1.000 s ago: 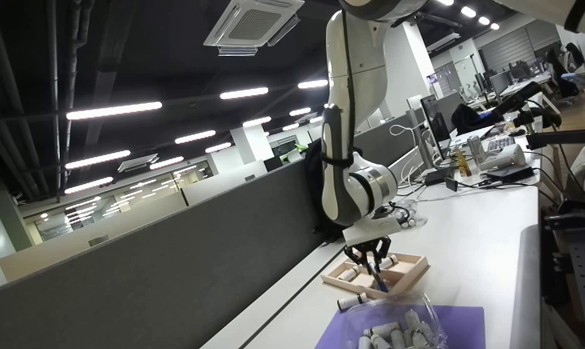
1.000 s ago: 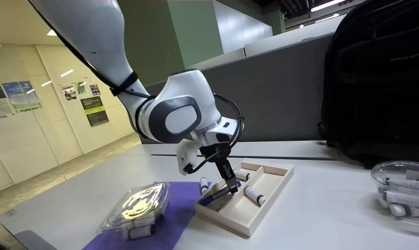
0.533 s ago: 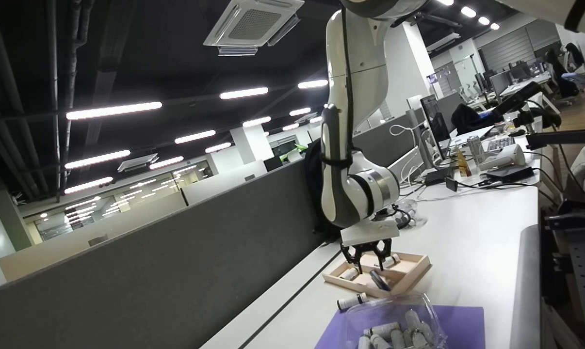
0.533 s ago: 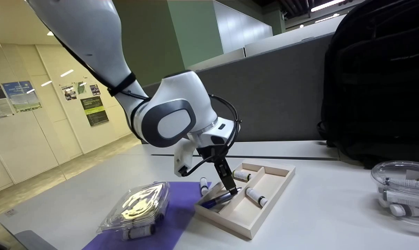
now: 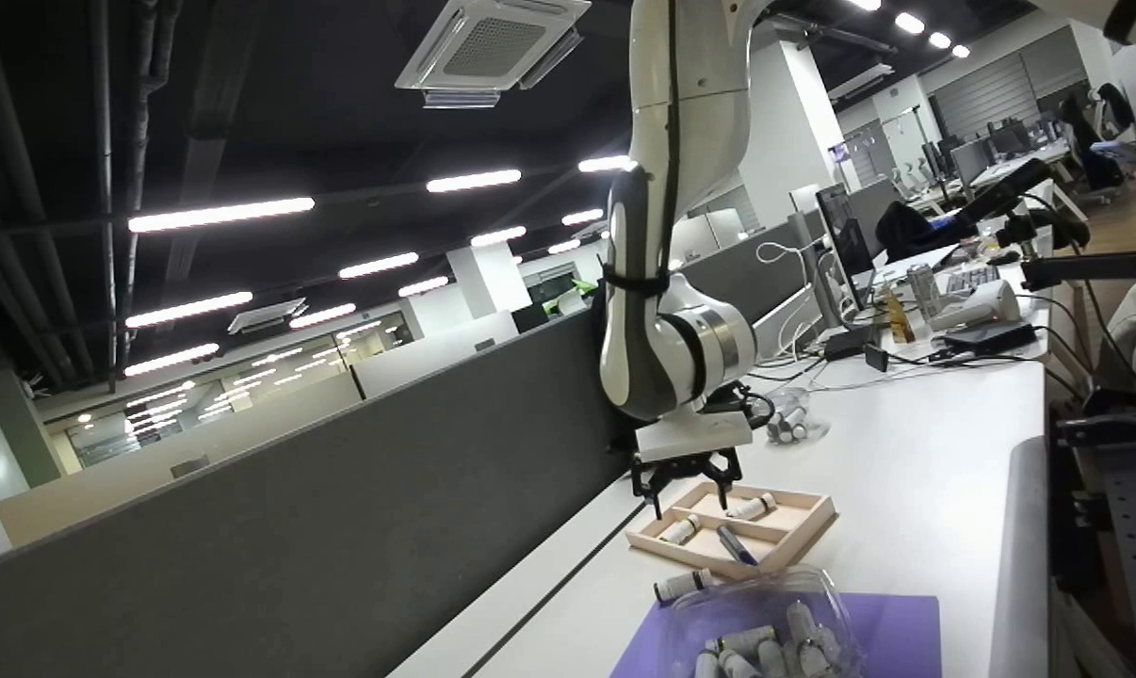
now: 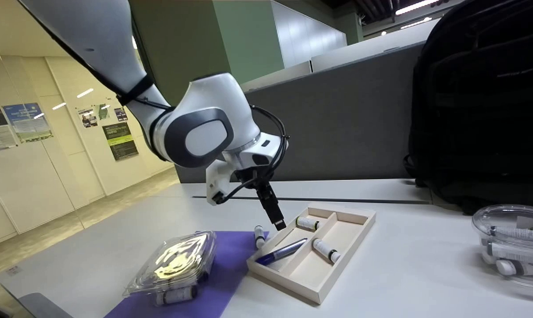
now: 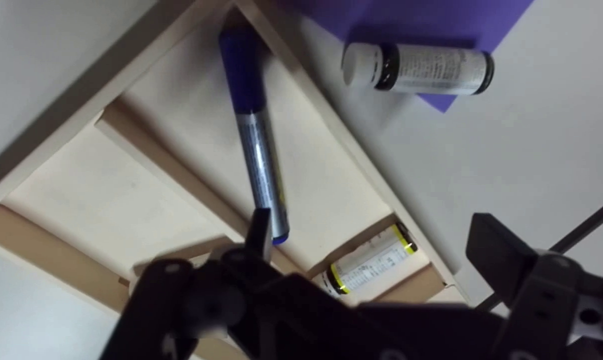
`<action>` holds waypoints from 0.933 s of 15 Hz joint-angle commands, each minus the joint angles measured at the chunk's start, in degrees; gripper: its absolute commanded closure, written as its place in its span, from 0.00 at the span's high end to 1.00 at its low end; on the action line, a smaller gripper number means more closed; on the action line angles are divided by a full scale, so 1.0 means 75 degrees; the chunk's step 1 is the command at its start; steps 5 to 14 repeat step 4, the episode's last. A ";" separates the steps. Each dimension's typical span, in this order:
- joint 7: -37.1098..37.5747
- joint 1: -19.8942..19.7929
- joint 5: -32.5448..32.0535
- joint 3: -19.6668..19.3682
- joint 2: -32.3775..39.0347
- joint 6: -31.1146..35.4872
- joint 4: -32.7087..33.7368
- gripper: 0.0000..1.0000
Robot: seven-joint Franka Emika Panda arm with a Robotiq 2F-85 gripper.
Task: Put the blue marker on the tray
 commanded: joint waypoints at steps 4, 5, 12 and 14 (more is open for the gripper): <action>-0.0064 0.0050 -0.1001 0.0038 -0.0831 -0.2141 -0.0105 1.00; -0.0064 0.0050 -0.1001 0.0038 -0.0831 -0.2141 -0.0105 1.00; -0.0064 0.0050 -0.1001 0.0038 -0.0831 -0.2141 -0.0105 1.00; -0.0064 0.0050 -0.1001 0.0038 -0.0831 -0.2141 -0.0105 1.00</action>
